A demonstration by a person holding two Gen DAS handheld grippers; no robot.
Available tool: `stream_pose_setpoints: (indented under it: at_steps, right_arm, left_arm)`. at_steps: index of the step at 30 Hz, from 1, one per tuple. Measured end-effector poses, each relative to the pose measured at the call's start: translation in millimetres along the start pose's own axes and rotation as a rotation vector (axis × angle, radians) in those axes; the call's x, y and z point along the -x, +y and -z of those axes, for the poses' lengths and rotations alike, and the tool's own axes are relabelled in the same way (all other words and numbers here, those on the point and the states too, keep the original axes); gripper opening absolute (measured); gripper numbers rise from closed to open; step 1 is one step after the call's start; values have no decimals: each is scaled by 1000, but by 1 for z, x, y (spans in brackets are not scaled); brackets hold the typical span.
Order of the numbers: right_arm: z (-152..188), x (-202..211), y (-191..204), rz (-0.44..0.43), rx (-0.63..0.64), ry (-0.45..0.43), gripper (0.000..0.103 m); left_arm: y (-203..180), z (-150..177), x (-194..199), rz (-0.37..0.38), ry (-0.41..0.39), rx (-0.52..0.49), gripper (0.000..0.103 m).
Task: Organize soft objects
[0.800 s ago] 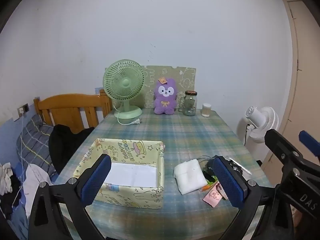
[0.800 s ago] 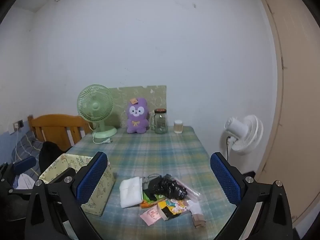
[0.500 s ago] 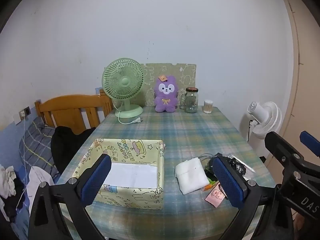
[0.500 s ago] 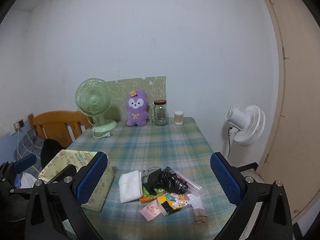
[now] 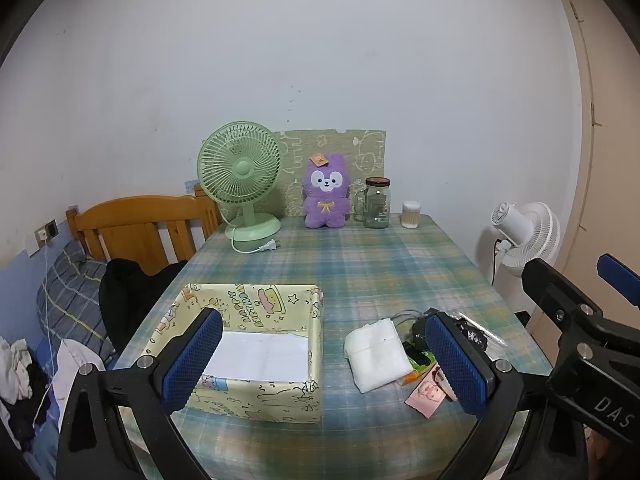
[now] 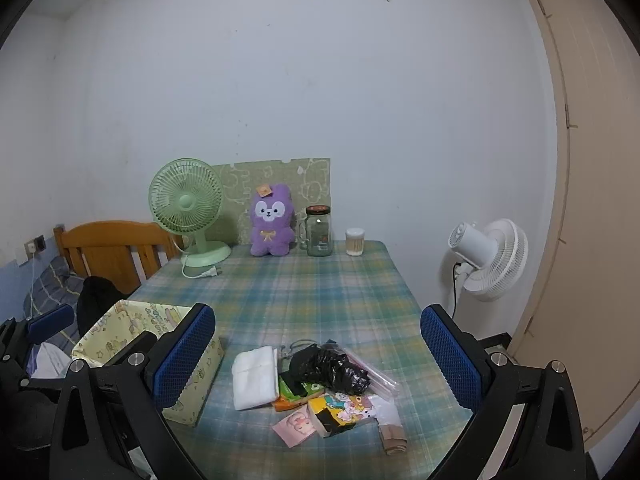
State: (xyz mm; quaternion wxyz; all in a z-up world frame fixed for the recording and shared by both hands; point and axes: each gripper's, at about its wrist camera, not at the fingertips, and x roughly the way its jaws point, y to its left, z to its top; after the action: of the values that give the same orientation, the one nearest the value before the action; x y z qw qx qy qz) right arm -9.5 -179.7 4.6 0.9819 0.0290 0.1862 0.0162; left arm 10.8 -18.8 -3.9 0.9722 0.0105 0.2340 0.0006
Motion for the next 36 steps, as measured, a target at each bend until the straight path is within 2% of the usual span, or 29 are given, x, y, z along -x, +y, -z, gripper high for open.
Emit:
stream_pose_setpoints:
  at_steps: [36]
  right_arm:
    - [1, 1, -3, 6, -13, 16, 103]
  left_arm:
    - [-8, -1, 2, 19, -13, -14, 102]
